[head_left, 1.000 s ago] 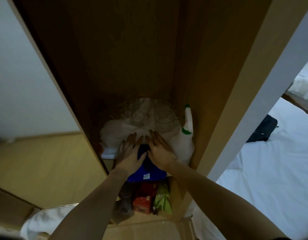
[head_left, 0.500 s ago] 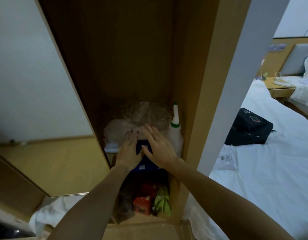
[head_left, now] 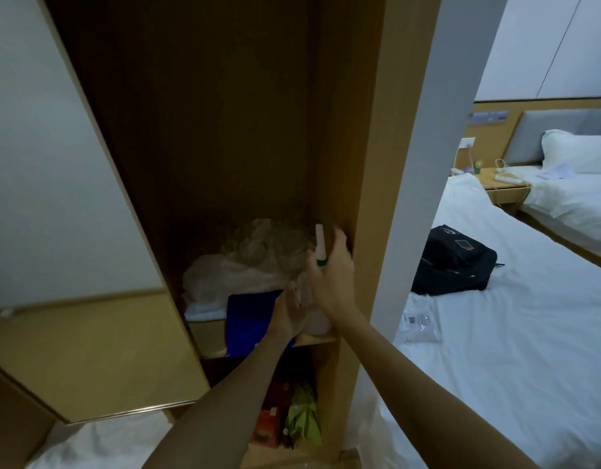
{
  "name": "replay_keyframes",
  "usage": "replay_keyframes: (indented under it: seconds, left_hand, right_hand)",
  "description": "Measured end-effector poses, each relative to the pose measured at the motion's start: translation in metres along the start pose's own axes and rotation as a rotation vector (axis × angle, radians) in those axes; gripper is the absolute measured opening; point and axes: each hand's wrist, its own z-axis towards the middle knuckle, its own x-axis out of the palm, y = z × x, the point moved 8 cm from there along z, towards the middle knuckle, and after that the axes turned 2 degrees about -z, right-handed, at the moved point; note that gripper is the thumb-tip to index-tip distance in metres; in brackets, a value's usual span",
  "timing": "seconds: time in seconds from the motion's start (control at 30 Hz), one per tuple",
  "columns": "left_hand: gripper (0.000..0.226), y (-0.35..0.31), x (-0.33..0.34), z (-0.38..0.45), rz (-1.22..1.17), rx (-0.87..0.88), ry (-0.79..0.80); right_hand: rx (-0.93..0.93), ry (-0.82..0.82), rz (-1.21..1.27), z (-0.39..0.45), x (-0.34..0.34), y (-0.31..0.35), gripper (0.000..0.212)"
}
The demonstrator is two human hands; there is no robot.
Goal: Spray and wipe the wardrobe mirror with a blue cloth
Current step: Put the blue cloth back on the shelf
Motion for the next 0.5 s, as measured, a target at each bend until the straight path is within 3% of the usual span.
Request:
replay_keyframes:
  seconds: [0.1,0.2,0.3,0.4,0.5]
  left_hand:
    - [0.031,-0.013,0.002,0.005,0.105,0.108,-0.044]
    - [0.018,-0.015,-0.004,0.002,0.011,0.1,-0.088]
    - [0.022,-0.004,-0.005,0.006,-0.136,0.028,-0.132]
    - [0.018,0.014,0.0,0.009,-0.208,-0.094,-0.082]
    - [0.015,0.02,-0.001,0.009,-0.251,-0.089,-0.079]
  right_hand:
    - [0.278,0.103,0.081,0.005,0.019,-0.036,0.04]
    - [0.322,0.081,0.088,0.003,0.021,-0.051,0.01]
    - [0.325,0.06,0.052,0.004,0.022,-0.055,0.006]
    - [0.305,0.055,-0.008,0.008,0.024,-0.055,0.021]
    - [0.281,0.062,-0.064,0.01,0.025,-0.055,0.022]
